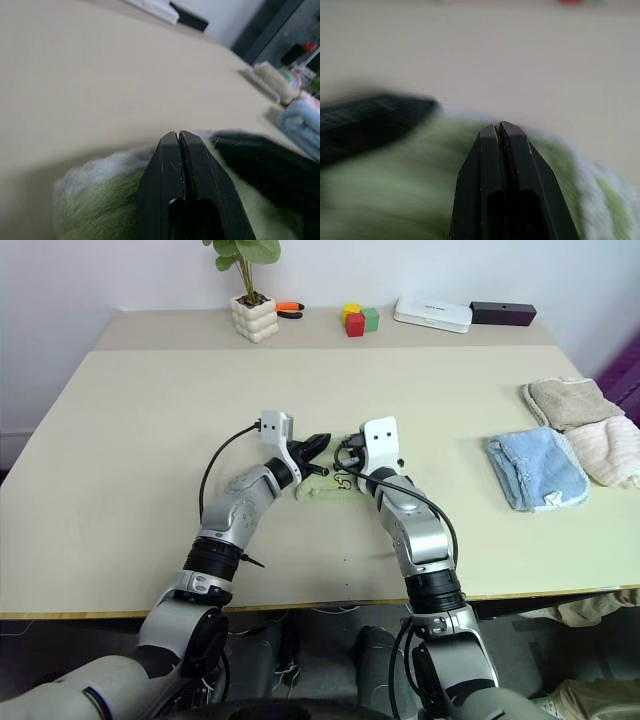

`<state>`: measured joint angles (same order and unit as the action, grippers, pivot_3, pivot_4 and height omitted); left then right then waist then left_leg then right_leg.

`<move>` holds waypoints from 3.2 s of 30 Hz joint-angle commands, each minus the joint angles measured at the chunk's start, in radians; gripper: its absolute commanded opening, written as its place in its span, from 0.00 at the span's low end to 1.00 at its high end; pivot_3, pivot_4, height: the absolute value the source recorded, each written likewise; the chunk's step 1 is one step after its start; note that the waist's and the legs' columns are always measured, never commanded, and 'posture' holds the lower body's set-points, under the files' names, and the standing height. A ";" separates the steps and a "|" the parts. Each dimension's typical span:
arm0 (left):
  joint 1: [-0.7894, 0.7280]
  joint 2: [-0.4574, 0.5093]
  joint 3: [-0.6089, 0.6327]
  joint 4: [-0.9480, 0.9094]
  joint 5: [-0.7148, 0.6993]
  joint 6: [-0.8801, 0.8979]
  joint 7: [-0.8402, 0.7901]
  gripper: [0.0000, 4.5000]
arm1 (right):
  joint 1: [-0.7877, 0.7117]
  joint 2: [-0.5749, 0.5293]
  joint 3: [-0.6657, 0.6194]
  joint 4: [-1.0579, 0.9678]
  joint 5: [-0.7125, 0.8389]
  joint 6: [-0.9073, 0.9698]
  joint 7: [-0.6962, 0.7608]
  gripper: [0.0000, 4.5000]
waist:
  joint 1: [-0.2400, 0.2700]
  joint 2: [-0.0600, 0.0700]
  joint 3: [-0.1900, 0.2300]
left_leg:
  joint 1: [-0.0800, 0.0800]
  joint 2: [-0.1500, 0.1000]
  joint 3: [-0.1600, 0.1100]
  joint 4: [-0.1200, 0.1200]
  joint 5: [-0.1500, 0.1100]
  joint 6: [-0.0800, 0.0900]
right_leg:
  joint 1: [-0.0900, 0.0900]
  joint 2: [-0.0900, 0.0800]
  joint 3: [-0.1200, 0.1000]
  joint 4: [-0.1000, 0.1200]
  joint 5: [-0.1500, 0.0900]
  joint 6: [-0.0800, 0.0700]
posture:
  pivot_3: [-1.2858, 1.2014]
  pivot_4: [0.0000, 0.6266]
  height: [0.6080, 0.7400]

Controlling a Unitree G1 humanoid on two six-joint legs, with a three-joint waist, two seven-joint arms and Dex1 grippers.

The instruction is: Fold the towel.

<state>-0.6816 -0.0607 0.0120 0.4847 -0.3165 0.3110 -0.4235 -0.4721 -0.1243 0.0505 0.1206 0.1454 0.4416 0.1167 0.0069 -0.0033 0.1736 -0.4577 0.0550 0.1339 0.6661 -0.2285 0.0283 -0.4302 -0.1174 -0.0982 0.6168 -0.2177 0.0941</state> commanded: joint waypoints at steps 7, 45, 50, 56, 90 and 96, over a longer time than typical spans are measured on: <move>0.020 0.038 -0.009 0.018 0.043 -0.013 -0.014 0.00 | 0.055 -0.043 -0.061 0.054 -0.033 -0.058 -0.013 0.01 | 0.004 0.000 -0.001 | 0.002 0.000 -0.001 0.000 0.000 0.000 | 0.002 0.000 0.000 0.000 0.000 0.000 | 0.52 0.24 1.00; 0.140 0.265 0.218 -0.351 -0.496 0.845 -0.060 0.99 | 0.042 -0.062 -0.110 -0.070 0.043 -0.121 0.123 1.00 | -0.020 0.000 -0.001 | 0.004 0.000 -0.001 -0.002 0.004 -0.006 | 0.002 0.000 0.000 0.004 -0.001 0.002 | 0.52 0.24 1.00; 0.122 0.201 0.252 -0.314 -0.521 0.897 0.002 0.99 | 0.039 -0.061 -0.108 -0.069 0.037 -0.124 0.124 1.00 | -0.018 0.000 -0.001 | 0.005 0.000 -0.001 -0.002 0.003 -0.006 | 0.003 -0.001 0.000 0.003 -0.001 0.002 | 0.52 0.24 1.00; 0.062 0.074 0.335 -0.188 -0.567 0.926 0.084 0.99 | 0.035 -0.053 -0.106 -0.068 0.030 -0.124 0.121 1.00 | -0.014 0.000 -0.001 | 0.005 -0.002 -0.002 -0.002 0.003 -0.006 | 0.004 -0.001 0.000 0.003 -0.001 0.002 | 0.52 0.24 1.00; -0.011 0.230 0.524 -0.074 -0.476 0.463 0.198 0.01 | 0.271 -0.557 -0.215 -0.380 0.355 -0.128 0.837 1.00 | -0.018 -0.002 0.000 | 0.012 -0.002 -0.004 -0.004 -0.001 0.001 | 0.006 -0.002 0.003 -0.001 -0.003 -0.001 | 0.52 0.24 1.00; 0.059 0.320 0.686 -0.058 -0.468 0.210 0.280 0.01 | 0.216 -0.530 -0.173 -0.340 0.348 -0.135 0.838 1.00 | -0.017 -0.004 0.001 | 0.011 -0.002 -0.003 -0.004 -0.001 0.001 | 0.005 -0.003 0.003 -0.001 -0.003 -0.001 | 0.52 0.24 1.00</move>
<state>-0.6276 0.2533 0.6722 0.4531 -0.7833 0.5724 -0.1596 -0.2380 -0.6559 -0.1201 -0.2115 0.4922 0.3254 0.9506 -0.0103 -0.0071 0.1745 -0.4471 0.0529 0.1308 0.6620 -0.2299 0.0292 -0.4247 -0.1203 -0.0954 0.6155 -0.2204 0.0931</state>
